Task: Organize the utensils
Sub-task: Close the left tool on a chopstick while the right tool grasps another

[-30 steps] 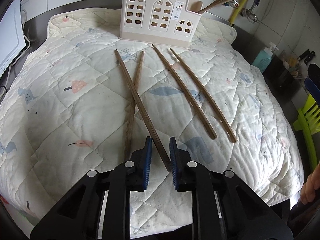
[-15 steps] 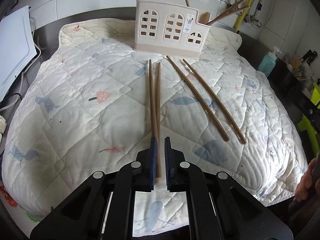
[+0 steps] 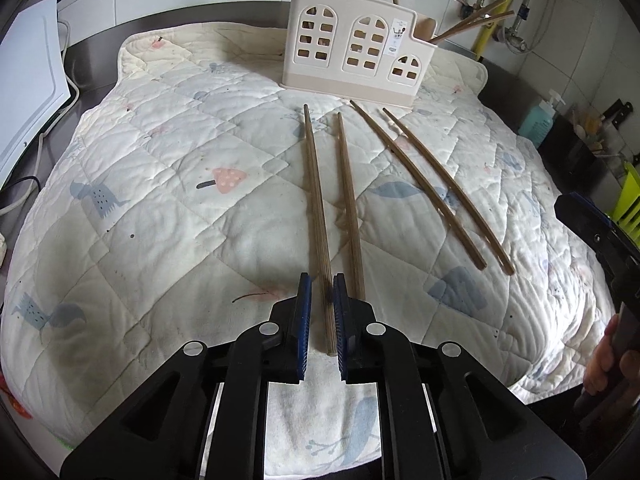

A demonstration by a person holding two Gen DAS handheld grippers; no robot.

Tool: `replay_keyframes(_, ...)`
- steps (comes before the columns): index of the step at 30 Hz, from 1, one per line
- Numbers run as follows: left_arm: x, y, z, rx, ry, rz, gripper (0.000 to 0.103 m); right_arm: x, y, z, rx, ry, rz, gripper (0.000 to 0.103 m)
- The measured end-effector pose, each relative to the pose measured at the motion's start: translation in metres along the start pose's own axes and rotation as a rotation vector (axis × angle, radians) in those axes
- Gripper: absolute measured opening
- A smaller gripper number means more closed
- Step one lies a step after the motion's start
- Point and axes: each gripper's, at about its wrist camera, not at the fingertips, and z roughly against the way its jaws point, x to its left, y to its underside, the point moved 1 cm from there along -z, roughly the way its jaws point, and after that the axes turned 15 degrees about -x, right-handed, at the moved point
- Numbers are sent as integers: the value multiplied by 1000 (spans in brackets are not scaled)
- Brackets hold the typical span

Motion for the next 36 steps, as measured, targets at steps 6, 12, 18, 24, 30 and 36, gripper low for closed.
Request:
replay_keyframes(6, -2, 4, -9, 19, 16, -17, 13, 2, 6, -8, 31, -6, 9, 65)
replay_keyframes(12, -4, 3, -13, 7, 6, -53, 9, 5, 13, -16, 64, -19, 5, 55)
replay_keyframes(18, 1, -2, -16, -10, -29, -92, 6, 4, 21, -27, 105, -26, -6, 40)
replay_keyframes(24, 3, -4, -18, 1, -14, -115, 6, 3, 34, -39, 161, -37, -36, 29)
replay_keyframes(30, 8, -6, -19, 17, 18, -89, 8, 6, 47, -46, 187, -6, -10, 20)
replay_keyframes(36, 8, -5, -20, 17, 21, -84, 8, 13, 50, -44, 176, 34, 48, 11)
